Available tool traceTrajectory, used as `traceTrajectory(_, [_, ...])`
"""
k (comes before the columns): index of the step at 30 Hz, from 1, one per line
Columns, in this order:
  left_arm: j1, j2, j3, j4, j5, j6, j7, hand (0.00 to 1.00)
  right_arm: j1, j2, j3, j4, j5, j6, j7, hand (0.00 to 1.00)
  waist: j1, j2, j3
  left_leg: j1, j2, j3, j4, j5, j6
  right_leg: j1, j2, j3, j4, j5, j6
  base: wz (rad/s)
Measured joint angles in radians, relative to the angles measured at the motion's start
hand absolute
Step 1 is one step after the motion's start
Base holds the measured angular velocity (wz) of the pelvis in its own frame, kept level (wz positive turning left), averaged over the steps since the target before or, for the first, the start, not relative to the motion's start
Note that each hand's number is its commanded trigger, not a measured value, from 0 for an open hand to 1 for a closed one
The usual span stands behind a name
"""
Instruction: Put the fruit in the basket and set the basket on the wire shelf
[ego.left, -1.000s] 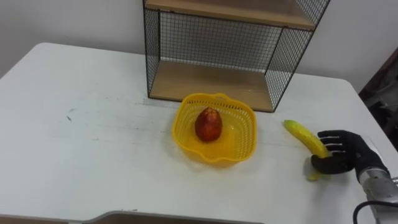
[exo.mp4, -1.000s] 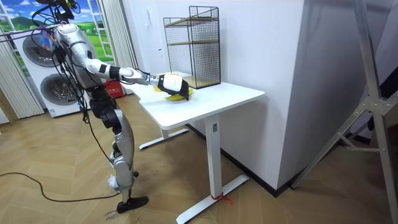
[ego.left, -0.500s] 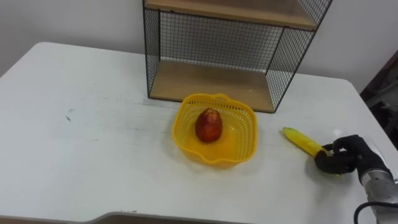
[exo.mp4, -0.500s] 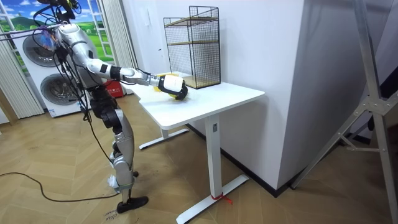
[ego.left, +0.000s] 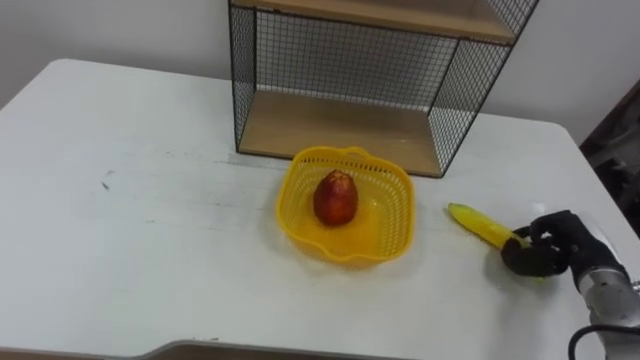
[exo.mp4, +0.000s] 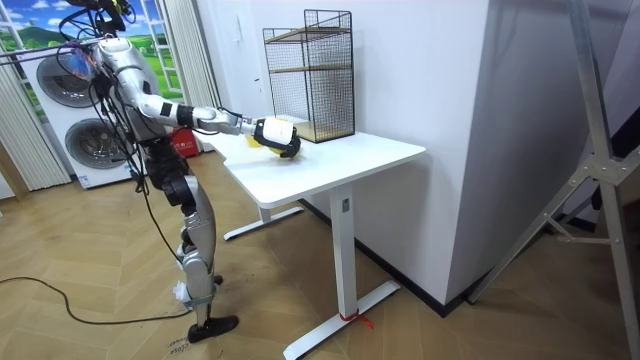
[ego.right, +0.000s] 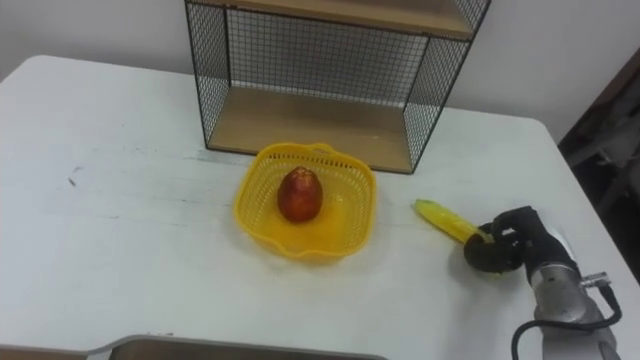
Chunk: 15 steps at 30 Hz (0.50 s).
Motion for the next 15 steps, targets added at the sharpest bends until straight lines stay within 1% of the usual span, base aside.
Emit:
traceTrajectory(1, [0.000, 0.000, 0.001, -0.001, 0.000, -0.001, 0.000, 0.00, 0.006, 0.000, 0.009, -0.036, 0.001, 0.003, 0.009, 1.00, 0.001, 0.004, 0.0035, 0.000, 0.001, 0.001, 0.000, 0.000, 0.000, -0.002, 0.000, 0.002, 0.008, 0.000, 0.000, -0.06])
traceTrajectory(2, [0.002, 0.000, 0.001, -0.001, 0.000, -0.001, 0.000, 0.00, 0.006, 0.001, 0.011, -0.050, 0.004, 0.003, 0.013, 1.00, -0.001, 0.005, 0.0052, 0.002, 0.001, 0.002, -0.001, 0.000, 0.000, -0.003, 0.000, 0.003, 0.012, 0.000, 0.000, -0.06])
traceTrajectory(6, [-0.004, 0.001, 0.001, -0.002, -0.001, -0.008, 0.009, 0.00, 0.007, 0.001, 0.011, -0.150, 0.038, 0.004, 0.016, 1.00, -0.005, 0.009, 0.0055, 0.007, 0.002, 0.005, -0.010, 0.000, 0.000, -0.003, 0.000, 0.007, 0.011, 0.000, 0.001, -0.02])
traceTrajectory(9, [-0.003, -0.002, 0.001, -0.001, 0.000, -0.024, 0.012, 0.00, 0.007, 0.002, 0.008, -0.219, 0.040, 0.001, 0.014, 1.00, -0.010, 0.011, 0.0068, 0.009, 0.002, 0.008, -0.010, 0.000, 0.000, -0.004, 0.000, 0.008, 0.010, 0.000, 0.000, -0.02])
traceTrajectory(11, [-0.003, -0.005, 0.001, 0.001, 0.000, -0.024, 0.014, 0.00, 0.007, 0.002, 0.008, -0.261, 0.039, -0.003, 0.014, 1.00, -0.009, 0.012, 0.0070, 0.010, 0.002, 0.013, -0.012, 0.000, 0.000, -0.006, 0.000, 0.014, 0.010, 0.000, 0.000, -0.07])
traceTrajectory(13, [-0.003, -0.006, 0.002, 0.001, 0.001, -0.024, 0.015, 0.00, 0.007, 0.003, 0.008, -0.299, 0.040, -0.016, 0.009, 1.00, -0.009, 0.017, 0.0077, 0.010, 0.002, 0.015, -0.012, 0.000, 0.000, -0.007, 0.000, 0.016, 0.010, 0.000, 0.000, -0.02])
traceTrajectory(15, [-0.004, -0.009, 0.002, 0.001, 0.001, -0.025, 0.019, 0.00, 0.007, 0.003, 0.008, -0.314, 0.039, -0.017, 0.007, 1.00, -0.006, 0.018, 0.0068, 0.010, 0.002, 0.015, -0.015, 0.000, 0.000, -0.007, 0.000, 0.016, 0.011, 0.000, 0.000, 0.00])
